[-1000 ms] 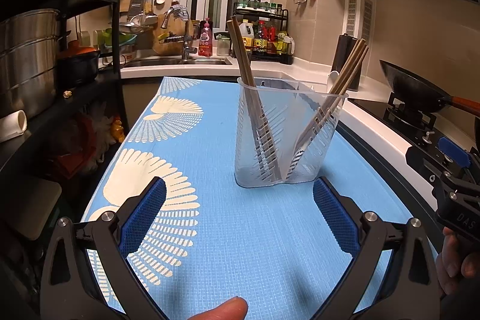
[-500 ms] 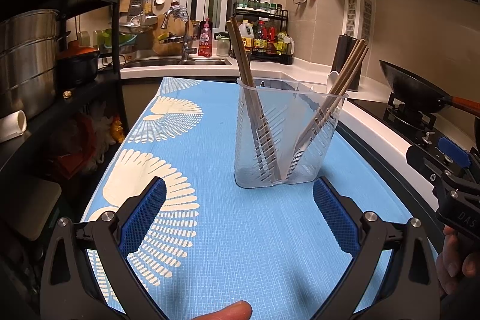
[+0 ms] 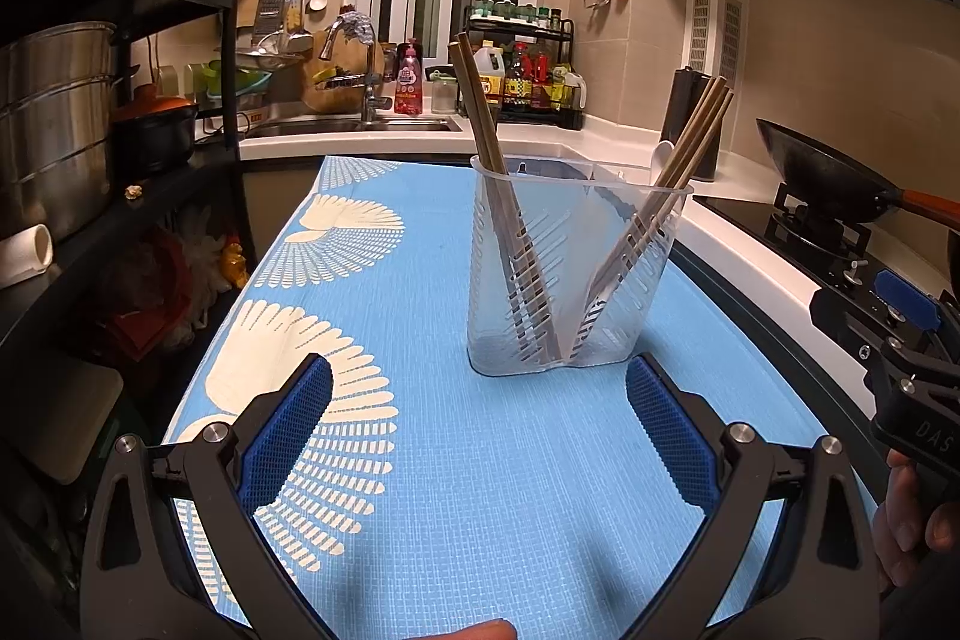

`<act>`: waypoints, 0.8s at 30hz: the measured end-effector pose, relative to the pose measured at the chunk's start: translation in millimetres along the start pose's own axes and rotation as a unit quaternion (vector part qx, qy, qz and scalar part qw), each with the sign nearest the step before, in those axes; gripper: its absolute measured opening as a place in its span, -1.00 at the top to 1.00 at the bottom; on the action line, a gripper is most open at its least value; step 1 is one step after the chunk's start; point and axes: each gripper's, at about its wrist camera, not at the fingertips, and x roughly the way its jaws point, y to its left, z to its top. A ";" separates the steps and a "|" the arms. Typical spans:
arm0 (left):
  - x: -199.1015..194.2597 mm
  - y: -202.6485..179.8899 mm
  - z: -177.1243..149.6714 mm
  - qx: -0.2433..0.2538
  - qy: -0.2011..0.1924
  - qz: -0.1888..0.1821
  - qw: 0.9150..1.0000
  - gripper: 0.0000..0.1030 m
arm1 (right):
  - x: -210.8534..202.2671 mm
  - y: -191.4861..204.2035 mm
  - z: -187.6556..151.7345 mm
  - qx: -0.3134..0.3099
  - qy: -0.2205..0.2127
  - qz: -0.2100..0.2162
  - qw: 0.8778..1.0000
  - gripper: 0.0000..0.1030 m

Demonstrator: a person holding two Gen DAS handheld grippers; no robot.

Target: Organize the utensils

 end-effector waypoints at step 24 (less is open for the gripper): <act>-1.6 -3.7 -1.3 0.012 -0.007 -0.005 1.000 -0.85 | 0.2 0.9 -0.4 -0.001 0.001 0.001 1.000 -0.89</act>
